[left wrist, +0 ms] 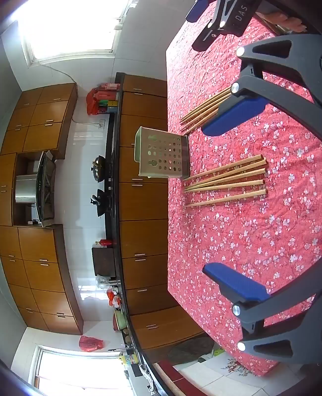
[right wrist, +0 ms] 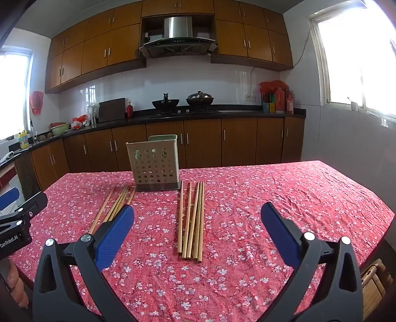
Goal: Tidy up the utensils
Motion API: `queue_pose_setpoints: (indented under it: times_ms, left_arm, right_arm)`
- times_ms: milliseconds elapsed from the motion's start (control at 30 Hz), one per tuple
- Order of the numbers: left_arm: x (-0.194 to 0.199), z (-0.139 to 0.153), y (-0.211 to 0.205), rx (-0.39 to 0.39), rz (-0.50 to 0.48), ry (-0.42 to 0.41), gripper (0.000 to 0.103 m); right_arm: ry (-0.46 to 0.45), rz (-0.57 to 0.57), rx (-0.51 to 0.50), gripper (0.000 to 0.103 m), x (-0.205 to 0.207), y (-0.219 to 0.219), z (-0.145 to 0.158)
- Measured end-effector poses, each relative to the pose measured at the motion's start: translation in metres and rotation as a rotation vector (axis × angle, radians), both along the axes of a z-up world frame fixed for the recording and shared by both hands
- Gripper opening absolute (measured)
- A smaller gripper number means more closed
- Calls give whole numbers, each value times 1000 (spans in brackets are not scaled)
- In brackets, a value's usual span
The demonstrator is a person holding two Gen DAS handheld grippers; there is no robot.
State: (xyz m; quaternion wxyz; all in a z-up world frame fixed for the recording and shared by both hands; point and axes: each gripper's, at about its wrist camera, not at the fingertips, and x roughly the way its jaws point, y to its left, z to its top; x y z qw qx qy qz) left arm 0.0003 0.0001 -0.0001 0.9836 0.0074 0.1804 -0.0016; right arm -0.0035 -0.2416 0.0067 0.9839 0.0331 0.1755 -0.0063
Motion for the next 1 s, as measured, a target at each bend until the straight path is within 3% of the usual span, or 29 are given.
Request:
queue_pose_setpoints:
  times_ms: [1000]
  left_arm:
    - [-1, 1, -1, 5, -2, -1, 99]
  right_arm:
    - [1, 1, 1, 101, 0, 1, -1]
